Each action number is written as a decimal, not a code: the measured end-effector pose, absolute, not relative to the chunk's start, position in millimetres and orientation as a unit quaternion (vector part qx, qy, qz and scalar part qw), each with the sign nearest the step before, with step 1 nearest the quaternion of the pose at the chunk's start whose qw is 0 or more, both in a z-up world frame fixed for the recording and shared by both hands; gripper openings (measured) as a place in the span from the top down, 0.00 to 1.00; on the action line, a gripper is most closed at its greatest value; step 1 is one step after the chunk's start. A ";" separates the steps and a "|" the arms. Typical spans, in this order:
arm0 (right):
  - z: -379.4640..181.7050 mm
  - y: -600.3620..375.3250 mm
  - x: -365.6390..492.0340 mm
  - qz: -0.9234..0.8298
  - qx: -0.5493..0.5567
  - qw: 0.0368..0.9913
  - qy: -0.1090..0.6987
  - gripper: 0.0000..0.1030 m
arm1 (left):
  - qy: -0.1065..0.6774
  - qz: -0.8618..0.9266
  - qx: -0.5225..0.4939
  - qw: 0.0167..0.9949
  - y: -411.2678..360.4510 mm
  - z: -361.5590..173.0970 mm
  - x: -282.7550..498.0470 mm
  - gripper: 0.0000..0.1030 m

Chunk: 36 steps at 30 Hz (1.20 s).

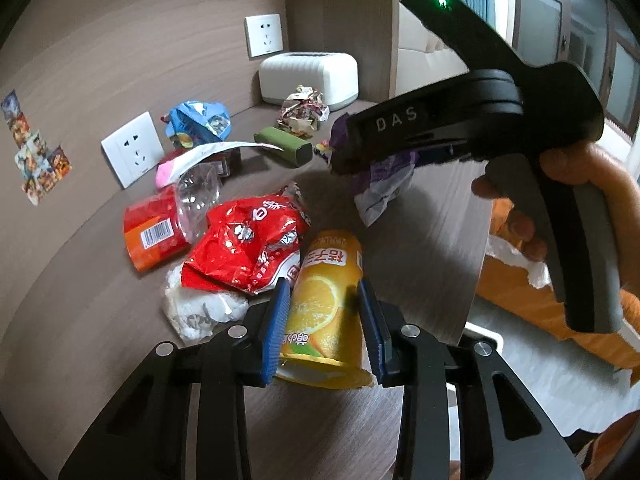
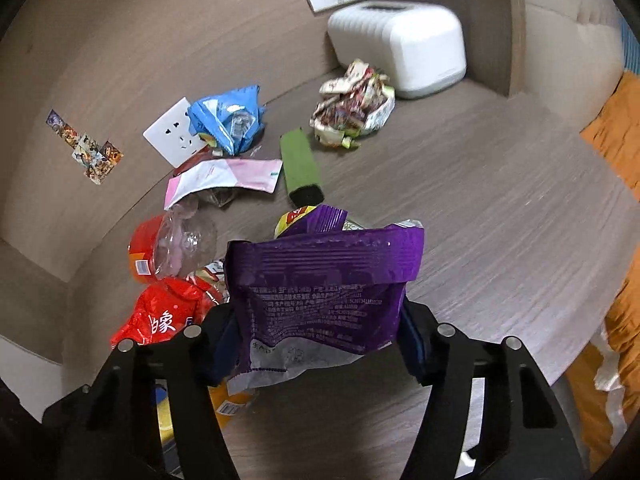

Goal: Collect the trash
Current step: 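Grasp the orange juice can with the left tool while the right tool grasps the purple snack bag, then carry both items to the white bin and open both tools to drop them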

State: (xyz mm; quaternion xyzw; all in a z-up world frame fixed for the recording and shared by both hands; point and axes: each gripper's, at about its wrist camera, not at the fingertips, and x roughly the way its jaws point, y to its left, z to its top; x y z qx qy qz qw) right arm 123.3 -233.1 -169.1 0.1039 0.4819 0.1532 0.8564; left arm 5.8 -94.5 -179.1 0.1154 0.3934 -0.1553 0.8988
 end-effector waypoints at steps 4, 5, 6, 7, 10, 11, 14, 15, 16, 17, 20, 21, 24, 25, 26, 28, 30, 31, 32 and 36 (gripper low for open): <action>-163.7 -232.6 118.3 0.148 0.082 0.863 0.475 0.37 | 0.390 -0.153 0.137 0.898 -99.4 -179.4 4.2 0.67; -163.5 -232.0 117.8 0.148 0.080 0.864 0.475 0.37 | 0.392 -0.153 0.137 0.897 -99.3 -179.4 5.4 0.67; -163.1 -232.6 116.3 0.146 0.078 0.864 0.475 0.37 | 0.394 -0.154 0.139 0.895 -99.9 -178.9 7.4 0.67; -163.0 -232.8 115.2 0.145 0.076 0.865 0.474 0.37 | 0.396 -0.154 0.142 0.894 -101.1 -178.7 9.9 0.66; -162.7 -233.8 113.3 0.144 0.073 0.866 0.474 0.37 | 0.404 -0.155 0.173 0.885 -108.2 -181.0 16.8 0.63; -161.7 -234.5 112.1 0.143 0.073 0.867 0.472 0.37 | 0.405 -0.155 0.178 0.883 -109.0 -182.0 17.6 0.62; -158.9 -235.3 110.5 0.144 0.072 0.869 0.468 0.37 | 0.407 -0.148 0.189 0.881 -109.4 -187.0 20.2 0.58; -157.7 -236.0 110.1 0.143 0.072 0.870 0.466 0.37 | 0.412 -0.148 0.189 0.879 -108.9 -190.0 22.0 0.58; -156.7 -236.8 109.9 0.143 0.072 0.871 0.465 0.37 | 0.418 -0.149 0.182 0.877 -107.6 -192.5 24.3 0.58; -155.8 -237.8 109.8 0.142 0.072 0.871 0.464 0.37 | 0.425 -0.150 0.176 0.875 -106.8 -194.9 25.7 0.58; -152.2 -242.0 107.2 0.139 0.070 0.875 0.458 0.37 | 0.423 -0.148 0.180 0.876 -108.8 -197.8 27.3 0.58; -150.1 -244.4 105.8 0.137 0.070 0.877 0.455 0.37 | 0.423 -0.147 0.181 0.876 -109.6 -198.0 27.5 0.58; -140.6 -253.9 98.0 0.135 0.073 0.883 0.444 0.37 | 0.424 -0.142 0.181 0.876 -111.0 -197.3 28.5 0.58; -135.6 -258.9 93.6 0.134 0.073 0.886 0.438 0.37 | 0.426 -0.141 0.177 0.876 -111.1 -195.4 28.4 0.58; -130.5 -264.3 88.3 0.134 0.072 0.889 0.432 0.37 | 0.425 -0.142 0.175 0.877 -111.6 -193.2 27.2 0.59; -123.7 -273.5 79.2 0.130 0.068 0.894 0.424 0.37 | 0.415 -0.148 0.170 0.881 -115.9 -181.9 25.2 0.59; -117.6 -289.8 68.2 0.118 0.064 0.897 0.421 0.37 | 0.405 -0.158 0.168 0.885 -124.3 -171.4 22.3 0.59; -115.6 -295.6 64.9 0.111 0.063 0.898 0.421 0.37 | 0.400 -0.163 0.169 0.886 -129.5 -166.9 21.1 0.59; -113.0 -307.0 59.0 0.101 0.064 0.898 0.423 0.37 | 0.398 -0.169 0.168 0.886 -134.2 -163.1 20.5 0.58; -107.9 -343.0 38.5 0.071 0.070 0.895 0.435 0.37 | 0.395 -0.224 0.156 0.877 -166.8 -149.9 14.9 0.58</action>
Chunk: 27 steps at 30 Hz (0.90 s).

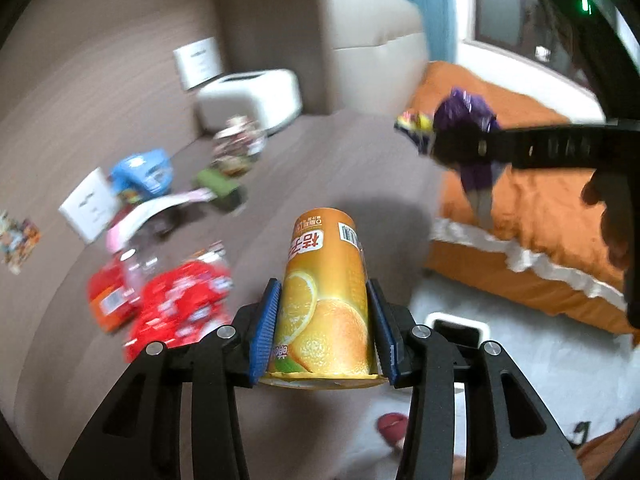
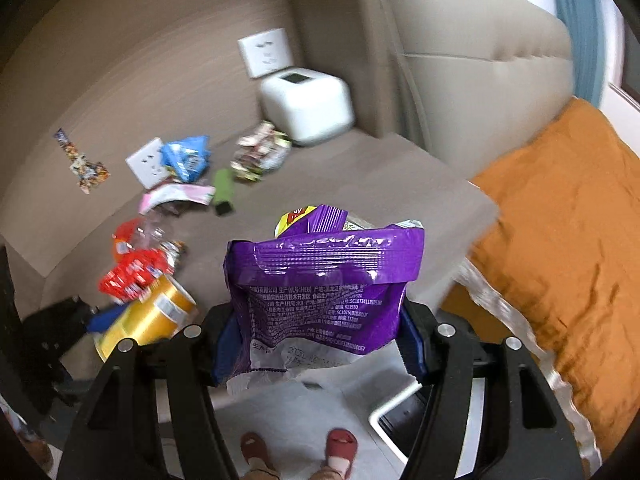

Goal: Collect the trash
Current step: 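Carry both items to the white bin and open both tools to drop them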

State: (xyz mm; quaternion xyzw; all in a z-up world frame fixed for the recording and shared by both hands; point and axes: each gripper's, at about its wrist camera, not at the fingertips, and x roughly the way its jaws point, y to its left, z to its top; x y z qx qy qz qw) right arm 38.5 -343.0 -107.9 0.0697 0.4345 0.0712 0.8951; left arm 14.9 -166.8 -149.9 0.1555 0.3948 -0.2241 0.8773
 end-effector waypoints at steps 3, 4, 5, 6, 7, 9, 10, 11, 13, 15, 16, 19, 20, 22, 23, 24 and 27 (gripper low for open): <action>-115.1 -375.5 20.4 0.043 0.073 0.886 0.456 0.37 | 0.394 -0.273 0.162 0.862 -203.9 -155.3 7.6 0.58; -121.0 -382.8 14.1 0.036 0.076 0.883 0.462 0.37 | 0.397 -0.288 0.169 0.855 -218.1 -161.3 5.2 0.58; -132.0 -395.2 5.3 0.025 0.082 0.877 0.474 0.37 | 0.399 -0.301 0.173 0.849 -229.6 -167.1 3.7 0.58; -140.7 -403.0 -2.5 0.017 0.087 0.872 0.482 0.37 | 0.407 -0.319 0.173 0.838 -244.3 -177.1 1.8 0.58; -152.0 -412.1 -9.8 0.007 0.092 0.866 0.491 0.37 | 0.415 -0.334 0.173 0.828 -255.2 -187.8 -0.6 0.58; -178.4 -428.8 -24.2 -0.015 0.096 0.857 0.505 0.36 | 0.429 -0.357 0.181 0.810 -279.2 -212.7 -5.4 0.58; -188.4 -432.9 -28.4 -0.025 0.093 0.854 0.511 0.36 | 0.441 -0.367 0.183 0.798 -290.5 -227.9 -6.4 0.58; -201.3 -437.0 -34.0 -0.038 0.084 0.850 0.518 0.36 | 0.453 -0.376 0.180 0.788 -299.6 -242.2 -6.3 0.58; -238.5 -446.7 -45.4 -0.058 0.056 0.840 0.537 0.36 | 0.481 -0.391 0.171 0.766 -317.3 -277.9 -4.5 0.58; -274.3 -459.3 -51.7 -0.055 0.065 0.825 0.559 0.36 | 0.509 -0.404 0.158 0.743 -331.1 -314.4 -0.7 0.58; -295.1 -465.7 -55.3 -0.050 0.068 0.818 0.569 0.36 | 0.521 -0.413 0.154 0.732 -336.9 -332.7 1.0 0.58; -349.5 -478.9 -61.4 -0.036 0.064 0.802 0.592 0.36 | 0.550 -0.424 0.159 0.702 -351.9 -392.8 9.9 0.58; -373.7 -483.9 -63.4 -0.030 0.064 0.796 0.601 0.36 | 0.559 -0.427 0.157 0.693 -355.2 -410.9 13.4 0.58; -409.8 -490.8 -67.6 -0.022 0.060 0.788 0.612 0.36 | 0.574 -0.431 0.163 0.677 -364.5 -457.1 16.8 0.58; -424.8 -493.0 -69.6 -0.021 0.059 0.785 0.616 0.36 | 0.577 -0.431 0.168 0.674 -368.3 -472.2 15.1 0.58; -444.9 -496.8 -72.1 -0.017 0.061 0.781 0.622 0.36 | 0.583 -0.432 0.171 0.667 -371.4 -492.7 15.1 0.58; -491.8 -502.6 -75.5 -0.009 0.069 0.773 0.631 0.36 | 0.587 -0.437 0.187 0.655 -384.9 -542.3 14.3 0.58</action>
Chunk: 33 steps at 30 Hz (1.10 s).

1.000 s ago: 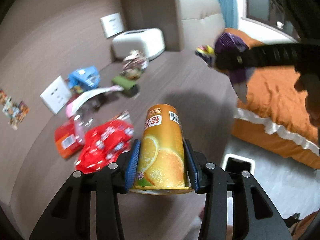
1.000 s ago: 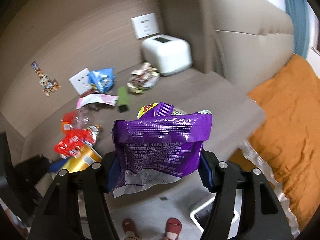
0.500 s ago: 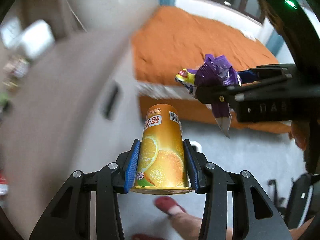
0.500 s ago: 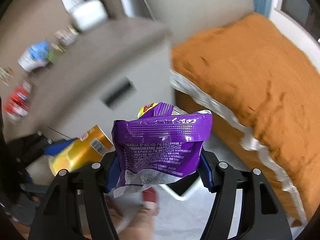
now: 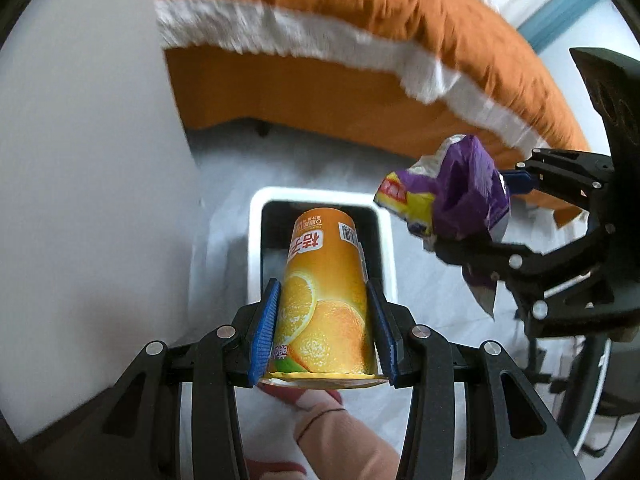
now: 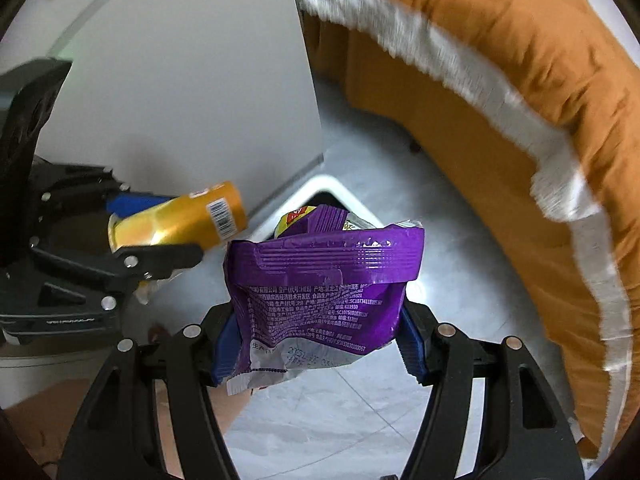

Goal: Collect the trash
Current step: 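Carry both items to the white bin and open both tools to drop them, then move both tools back toward the desk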

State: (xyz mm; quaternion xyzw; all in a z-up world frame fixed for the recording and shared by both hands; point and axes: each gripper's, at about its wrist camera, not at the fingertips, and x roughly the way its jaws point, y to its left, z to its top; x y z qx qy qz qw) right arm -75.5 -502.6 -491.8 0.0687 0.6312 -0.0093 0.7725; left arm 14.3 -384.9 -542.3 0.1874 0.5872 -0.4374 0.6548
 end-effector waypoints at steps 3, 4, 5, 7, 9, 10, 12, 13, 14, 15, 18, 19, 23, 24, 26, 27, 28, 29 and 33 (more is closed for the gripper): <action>-528.8 -499.1 -77.8 -0.001 0.056 0.768 0.638 0.35 | 0.590 -0.442 0.198 0.646 -397.4 -581.4 11.9 0.58; -540.5 -497.2 -79.3 0.004 0.047 0.768 0.639 0.24 | 0.590 -0.444 0.201 0.643 -401.3 -594.5 12.0 0.58; -547.3 -495.5 -80.6 0.008 0.042 0.767 0.640 0.14 | 0.591 -0.444 0.204 0.642 -403.2 -601.6 11.6 0.58; -564.0 -496.7 -83.6 0.012 0.028 0.770 0.637 0.04 | 0.603 -0.447 0.205 0.628 -407.5 -623.3 10.9 0.50; -578.3 -498.3 -84.1 0.015 0.022 0.759 0.650 0.04 | 0.607 -0.445 0.197 0.629 -409.7 -638.8 10.8 0.06; -581.5 -498.0 -86.1 0.015 0.015 0.758 0.652 0.04 | 0.598 -0.438 0.195 0.642 -409.3 -643.8 13.1 0.05; -584.7 -497.2 -88.2 0.009 0.004 0.754 0.656 0.04 | 0.598 -0.437 0.197 0.642 -410.3 -649.1 14.0 0.05; -583.1 -497.3 -89.8 0.007 0.007 0.755 0.656 0.04 | 0.596 -0.435 0.199 0.645 -409.7 -650.5 14.2 0.05; -581.5 -497.4 -91.2 0.005 0.008 0.756 0.655 0.04 | 0.592 -0.435 0.202 0.647 -408.2 -648.1 13.5 0.05; -575.9 -497.1 -92.8 0.000 0.007 0.757 0.654 0.04 | 0.590 -0.437 0.204 0.648 -407.4 -644.9 12.2 0.05; -566.3 -498.7 -96.1 -0.012 0.008 0.758 0.652 0.04 | 0.582 -0.439 0.209 0.652 -402.9 -627.9 9.2 0.05; -561.2 -498.0 -96.1 -0.013 0.012 0.758 0.652 0.04 | 0.579 -0.439 0.210 0.654 -401.1 -620.3 8.8 0.05; -520.2 -490.4 -100.9 -0.018 0.013 0.764 0.645 0.04 | 0.569 -0.437 0.201 0.667 -397.5 -578.7 8.4 0.05; -513.3 -487.9 -100.5 -0.019 0.013 0.765 0.643 0.04 | 0.567 -0.436 0.200 0.670 -397.0 -570.4 8.5 0.05; -495.6 -484.8 -99.5 -0.022 0.012 0.770 0.637 0.04 | 0.562 -0.434 0.194 0.677 -395.2 -547.7 8.4 0.05; -480.6 -483.5 -99.3 -0.024 0.013 0.773 0.634 0.04 | 0.556 -0.432 0.192 0.683 -393.8 -532.9 8.0 0.05; -468.9 -482.9 -98.2 -0.027 0.012 0.775 0.631 0.04 | 0.551 -0.430 0.190 0.690 -392.9 -519.1 7.4 0.05; -456.0 -481.7 -97.5 -0.031 0.011 0.778 0.628 0.04 | 0.546 -0.429 0.188 0.694 -391.4 -506.2 7.0 0.05; -390.6 -474.7 -92.8 -0.041 0.010 0.796 0.604 0.04 | 0.527 -0.424 0.164 0.718 -382.0 -441.0 5.5 0.05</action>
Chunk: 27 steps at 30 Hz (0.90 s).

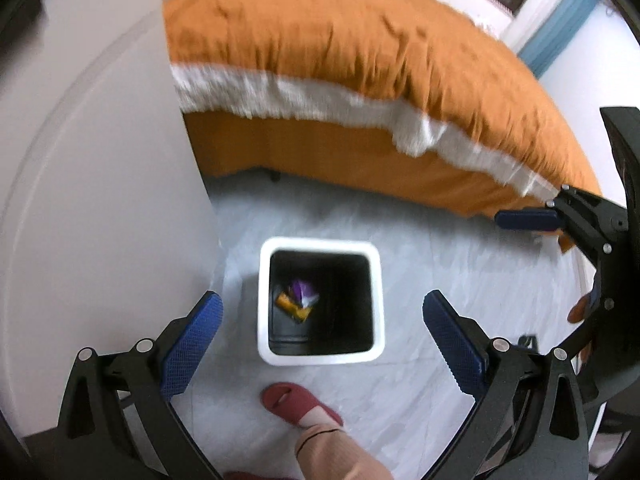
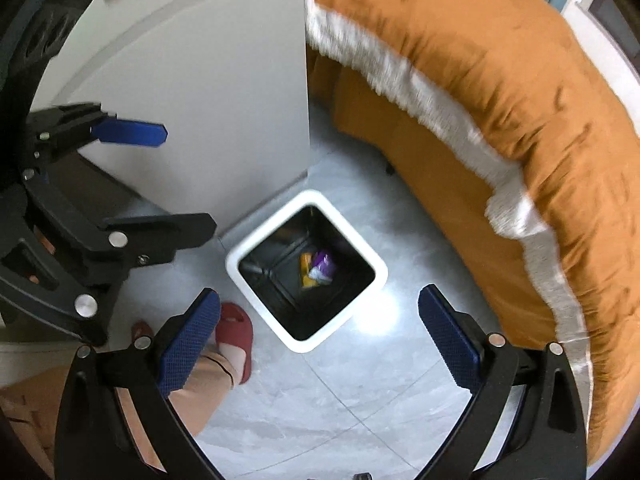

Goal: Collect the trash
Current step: 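Move both tools back toward the desk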

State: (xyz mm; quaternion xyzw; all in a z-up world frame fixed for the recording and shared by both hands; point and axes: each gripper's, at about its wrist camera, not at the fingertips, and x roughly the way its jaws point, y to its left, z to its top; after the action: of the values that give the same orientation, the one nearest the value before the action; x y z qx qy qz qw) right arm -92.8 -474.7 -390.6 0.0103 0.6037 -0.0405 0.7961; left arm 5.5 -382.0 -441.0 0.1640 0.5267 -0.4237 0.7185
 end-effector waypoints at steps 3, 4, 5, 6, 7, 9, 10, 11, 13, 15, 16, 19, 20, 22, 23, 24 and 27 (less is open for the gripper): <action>-332.1 -465.3 -86.3 -0.052 0.002 0.815 0.577 0.04 | 0.502 -0.418 0.150 0.742 -372.7 -387.8 2.9 0.05; -317.5 -463.2 -84.7 -0.053 0.001 0.820 0.569 0.04 | 0.492 -0.416 0.147 0.751 -369.4 -369.7 1.7 0.05; -303.4 -460.6 -83.8 -0.056 0.000 0.826 0.561 0.04 | 0.483 -0.413 0.146 0.759 -365.8 -353.8 0.1 0.05; -284.2 -455.6 -82.4 -0.059 -0.003 0.833 0.550 0.04 | 0.464 -0.407 0.138 0.775 -358.1 -327.2 -0.9 0.05; -266.2 -449.3 -80.3 -0.057 -0.004 0.841 0.538 0.04 | 0.454 -0.404 0.132 0.783 -353.3 -312.5 -1.3 0.05; -239.1 -437.8 -74.8 -0.052 -0.003 0.855 0.517 0.04 | 0.428 -0.395 0.118 0.805 -338.8 -275.6 -1.6 0.05; -224.0 -430.0 -70.7 -0.045 -0.004 0.861 0.506 0.04 | 0.414 -0.388 0.114 0.816 -330.8 -258.7 -1.7 0.05; -215.6 -425.2 -67.8 -0.041 -0.006 0.866 0.499 0.04 | 0.398 -0.375 0.111 0.830 -320.2 -239.3 -2.0 0.05; -192.0 -408.2 -59.7 -0.027 -0.010 0.878 0.478 0.04 | 0.378 -0.356 0.104 0.848 -302.9 -215.0 -0.3 0.05; -171.7 -389.1 -50.2 -0.010 -0.011 0.887 0.461 0.04 | 0.362 -0.330 0.096 0.867 -279.6 -191.8 3.7 0.05; -164.5 -380.0 -45.9 0.001 -0.012 0.892 0.453 0.04 | 0.356 -0.318 0.089 0.874 -268.3 -181.2 6.4 0.05; -148.3 -351.7 -32.1 0.025 -0.015 0.898 0.439 0.04 | 0.341 -0.272 0.069 0.897 -223.8 -155.0 14.9 0.05; -144.9 -343.2 -29.5 0.033 -0.014 0.900 0.435 0.04 | 0.337 -0.260 0.066 0.903 -211.8 -149.5 16.7 0.05; -137.8 -320.7 -18.5 0.050 -0.014 0.902 0.429 0.04 | 0.324 -0.219 0.060 0.919 -181.6 -136.0 22.2 0.05; -137.0 -311.8 -13.6 0.060 -0.013 0.901 0.429 0.04 | 0.319 -0.202 0.060 0.924 -168.9 -132.3 23.2 0.05; -135.0 -300.1 -7.0 0.075 -0.012 0.901 0.427 0.04 | 0.313 -0.173 0.064 0.932 -148.3 -127.9 23.7 0.05; -131.0 -268.7 11.2 0.107 -0.012 0.898 0.427 0.04 | 0.308 -0.123 0.068 0.941 -106.5 -122.5 22.6 0.05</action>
State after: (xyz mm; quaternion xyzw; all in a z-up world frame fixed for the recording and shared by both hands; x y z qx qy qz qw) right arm 11.2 -268.7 -131.0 -0.0123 0.4268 0.1066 0.8980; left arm 22.6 -106.5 -122.5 0.0680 0.3079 -0.1234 0.9409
